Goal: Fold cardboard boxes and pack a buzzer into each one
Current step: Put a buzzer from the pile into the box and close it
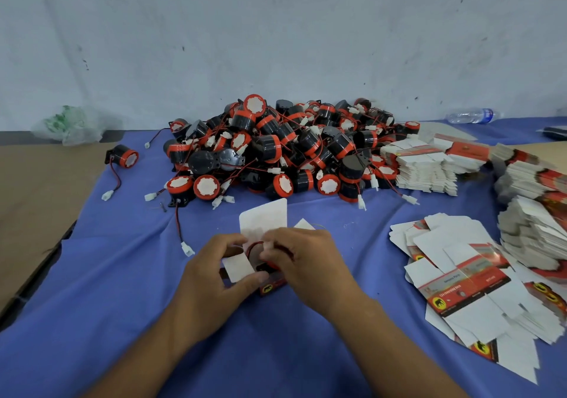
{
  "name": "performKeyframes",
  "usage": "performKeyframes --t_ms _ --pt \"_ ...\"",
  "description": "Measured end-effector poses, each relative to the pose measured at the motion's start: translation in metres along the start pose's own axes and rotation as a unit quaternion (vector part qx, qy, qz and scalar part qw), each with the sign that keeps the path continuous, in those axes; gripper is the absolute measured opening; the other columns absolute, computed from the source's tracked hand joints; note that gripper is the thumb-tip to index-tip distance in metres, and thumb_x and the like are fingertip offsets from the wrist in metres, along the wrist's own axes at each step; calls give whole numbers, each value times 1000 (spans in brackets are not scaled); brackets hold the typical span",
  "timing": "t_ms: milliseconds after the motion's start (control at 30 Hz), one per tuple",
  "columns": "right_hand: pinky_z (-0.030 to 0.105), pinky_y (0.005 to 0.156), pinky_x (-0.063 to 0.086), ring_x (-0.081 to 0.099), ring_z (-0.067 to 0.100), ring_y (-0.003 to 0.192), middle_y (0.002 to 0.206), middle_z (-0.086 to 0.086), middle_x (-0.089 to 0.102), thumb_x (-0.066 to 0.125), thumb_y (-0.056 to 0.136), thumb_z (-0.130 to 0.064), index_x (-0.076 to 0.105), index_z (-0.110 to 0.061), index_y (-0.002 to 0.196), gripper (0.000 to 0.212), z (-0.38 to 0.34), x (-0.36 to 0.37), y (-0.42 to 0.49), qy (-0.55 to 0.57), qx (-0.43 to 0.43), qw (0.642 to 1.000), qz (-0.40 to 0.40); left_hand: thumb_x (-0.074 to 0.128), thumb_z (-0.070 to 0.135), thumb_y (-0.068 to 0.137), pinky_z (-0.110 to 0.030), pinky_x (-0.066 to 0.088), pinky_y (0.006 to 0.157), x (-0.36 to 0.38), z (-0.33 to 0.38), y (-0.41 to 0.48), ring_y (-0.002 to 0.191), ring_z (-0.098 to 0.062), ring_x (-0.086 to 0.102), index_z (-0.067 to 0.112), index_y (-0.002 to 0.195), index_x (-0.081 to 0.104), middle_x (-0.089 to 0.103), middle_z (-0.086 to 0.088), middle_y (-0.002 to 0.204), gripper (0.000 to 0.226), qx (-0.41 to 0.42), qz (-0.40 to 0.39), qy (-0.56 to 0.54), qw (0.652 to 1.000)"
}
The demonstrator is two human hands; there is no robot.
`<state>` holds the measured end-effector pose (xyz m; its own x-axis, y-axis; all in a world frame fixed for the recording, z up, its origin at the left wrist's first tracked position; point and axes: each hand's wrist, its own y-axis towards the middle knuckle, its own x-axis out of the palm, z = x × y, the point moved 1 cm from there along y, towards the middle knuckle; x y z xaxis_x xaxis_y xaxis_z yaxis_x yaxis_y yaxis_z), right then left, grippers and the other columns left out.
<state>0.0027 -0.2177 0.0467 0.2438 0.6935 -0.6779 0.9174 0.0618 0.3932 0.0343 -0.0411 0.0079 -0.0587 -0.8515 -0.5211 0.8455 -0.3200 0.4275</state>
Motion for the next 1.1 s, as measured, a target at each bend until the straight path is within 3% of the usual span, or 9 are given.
performKeyframes --t_ms 167,267,367,500,600,700,833,1000,1100 --pt "39 78 49 63 28 86 97 11 70 60 94 -5 77 -6 99 17 -7 1 0 -36 -83 994 -62 79 45 67 -6 43 85 1 -1 0 107 10 54 41 120 52 60 26 115 59 28 1 18 999" --pt "31 77 48 62 27 90 109 9 66 59 96 -5 76 -4 101 17 -7 0 -4 -50 -120 990 -57 81 53 70 -3 40 83 -1 -1 0 106 14 53 44 119 50 57 35 116 59 31 6 25 999" --pt "39 74 49 60 28 84 103 10 64 60 94 -1 75 -3 94 15 -6 3 -7 -52 -150 986 -56 70 56 66 -4 42 84 -1 -1 1 105 15 53 40 119 50 57 32 113 59 28 9 25 999" --pt "43 77 48 57 23 82 89 7 67 58 96 -4 72 -4 84 18 -4 10 -5 -66 -177 980 -63 87 25 72 -4 41 86 1 -4 0 105 12 54 24 121 58 59 22 116 58 43 -1 37 998" --pt "41 87 45 59 17 95 89 -1 71 60 95 -7 73 -8 84 17 -1 16 -4 -50 -171 983 -47 85 20 71 -8 44 87 0 -3 0 105 8 57 21 121 60 61 20 117 56 50 -1 28 998" --pt "32 95 39 48 16 107 106 -8 65 65 91 -14 76 -17 98 13 3 22 -8 -27 -110 994 -7 86 12 72 -11 47 84 0 -3 1 103 5 59 24 120 60 62 20 116 56 41 -2 23 999" --pt "17 79 35 44 11 89 99 -4 57 62 84 -8 69 -13 96 15 -1 25 -9 -22 -79 997 -4 84 14 74 -10 46 86 1 -1 2 105 6 58 39 117 54 61 26 115 58 36 -11 12 999" --pt "37 76 47 54 24 78 88 3 65 62 84 -6 64 -5 85 3 -1 18 -9 -17 -121 992 -19 85 24 71 -6 44 84 -3 -1 2 104 10 57 45 112 51 58 36 114 57 31 4 6 999" --pt "42 71 47 53 26 75 81 3 63 60 82 -8 64 -4 79 6 0 15 -6 -51 -129 990 -36 86 17 71 -8 45 83 -2 -1 3 103 7 58 37 108 57 62 27 111 51 47 -4 10 999"
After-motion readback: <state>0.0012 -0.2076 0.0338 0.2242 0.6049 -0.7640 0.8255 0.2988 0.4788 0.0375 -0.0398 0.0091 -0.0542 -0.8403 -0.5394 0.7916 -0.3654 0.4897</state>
